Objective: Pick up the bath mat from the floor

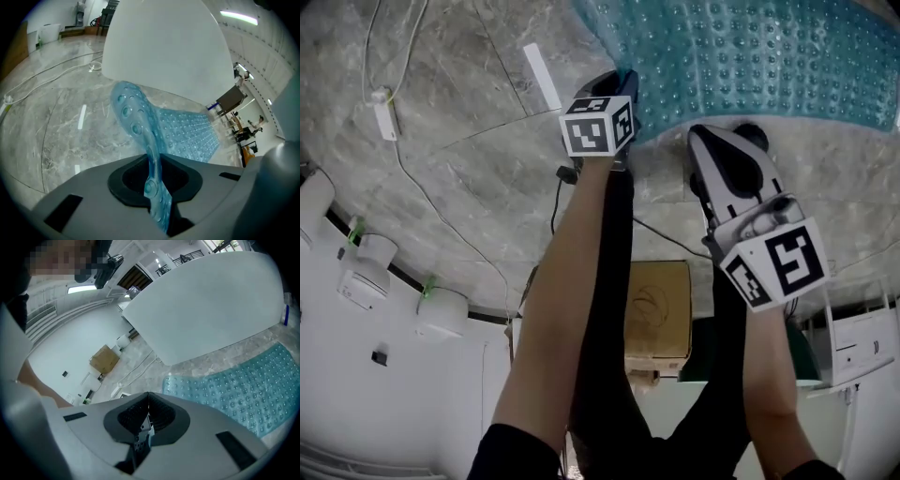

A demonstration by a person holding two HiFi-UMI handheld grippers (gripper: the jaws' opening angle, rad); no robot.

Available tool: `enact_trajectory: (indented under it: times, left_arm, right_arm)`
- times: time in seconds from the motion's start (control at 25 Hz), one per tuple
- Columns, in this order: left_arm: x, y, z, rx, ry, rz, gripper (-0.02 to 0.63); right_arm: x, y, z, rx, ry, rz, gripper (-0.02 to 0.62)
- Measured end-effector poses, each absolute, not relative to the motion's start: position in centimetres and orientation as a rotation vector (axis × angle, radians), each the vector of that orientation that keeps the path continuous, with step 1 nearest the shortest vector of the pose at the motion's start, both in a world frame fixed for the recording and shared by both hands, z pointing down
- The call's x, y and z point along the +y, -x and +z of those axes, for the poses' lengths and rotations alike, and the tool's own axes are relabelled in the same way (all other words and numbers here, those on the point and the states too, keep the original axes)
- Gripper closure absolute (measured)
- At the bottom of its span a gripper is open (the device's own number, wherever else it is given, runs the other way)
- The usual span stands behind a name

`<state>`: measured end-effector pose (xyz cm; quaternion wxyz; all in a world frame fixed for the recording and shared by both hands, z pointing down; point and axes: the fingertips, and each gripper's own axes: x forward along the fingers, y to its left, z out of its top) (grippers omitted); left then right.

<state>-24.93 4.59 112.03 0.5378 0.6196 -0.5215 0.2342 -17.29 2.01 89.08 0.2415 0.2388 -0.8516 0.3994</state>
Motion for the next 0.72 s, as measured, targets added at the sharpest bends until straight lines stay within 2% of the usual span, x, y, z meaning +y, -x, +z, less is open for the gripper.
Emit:
enact_trajectory:
  times: [0.36,0.72]
  left_arm:
    - [1.2,18.2,100.0,-1.147,-1.546,0.520,0.551]
    - [-3.5,9.3,84.8,-1.045,-1.667,0.499,0.561]
  right_arm:
    - [-2.3,14.2,77.8,-2.360,-0.778,1.018,0.581]
    - [-6.0,7.7,64.8,-2.380,-0.852,0.847,0.581]
